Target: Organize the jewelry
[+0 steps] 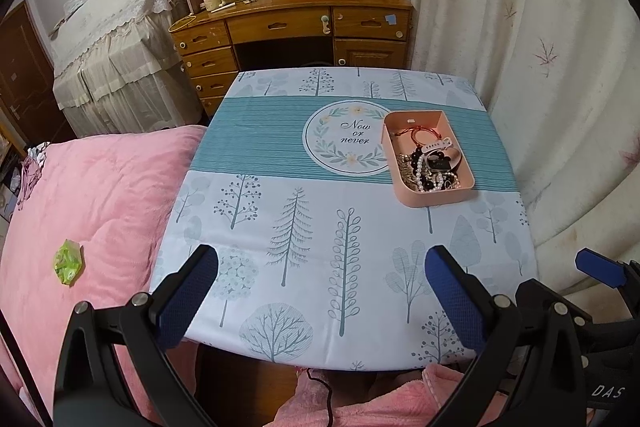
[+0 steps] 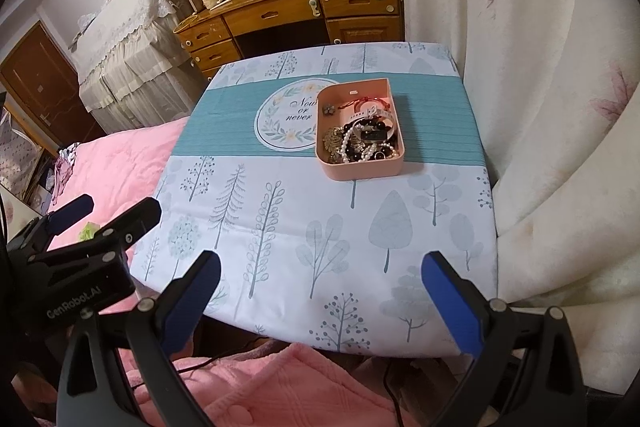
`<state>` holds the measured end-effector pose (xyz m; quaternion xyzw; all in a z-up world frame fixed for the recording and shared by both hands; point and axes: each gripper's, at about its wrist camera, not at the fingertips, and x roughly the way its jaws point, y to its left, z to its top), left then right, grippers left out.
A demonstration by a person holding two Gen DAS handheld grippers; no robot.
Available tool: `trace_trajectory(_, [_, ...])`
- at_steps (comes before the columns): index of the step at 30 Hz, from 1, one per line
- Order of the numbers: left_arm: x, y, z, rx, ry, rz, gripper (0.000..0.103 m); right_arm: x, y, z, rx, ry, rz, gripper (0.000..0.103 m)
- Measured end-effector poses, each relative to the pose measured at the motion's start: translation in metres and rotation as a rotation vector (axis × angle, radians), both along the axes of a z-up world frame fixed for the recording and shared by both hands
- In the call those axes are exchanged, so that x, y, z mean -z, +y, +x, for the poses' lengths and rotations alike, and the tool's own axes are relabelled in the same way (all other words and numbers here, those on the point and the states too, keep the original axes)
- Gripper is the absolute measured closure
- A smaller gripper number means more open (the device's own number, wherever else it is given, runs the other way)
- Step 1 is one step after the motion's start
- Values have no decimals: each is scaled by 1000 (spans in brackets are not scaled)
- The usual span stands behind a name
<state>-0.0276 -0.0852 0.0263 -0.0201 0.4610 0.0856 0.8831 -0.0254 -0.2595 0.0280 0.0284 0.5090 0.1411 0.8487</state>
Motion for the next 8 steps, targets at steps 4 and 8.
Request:
trace_trajectory(4, [-1,2,-1,-1,3,-1,1,2,0,0,1,8,0,2])
trace_trajectory(8, [0,2,0,3,5,-2,1,3,-1,0,5,18,-4,2])
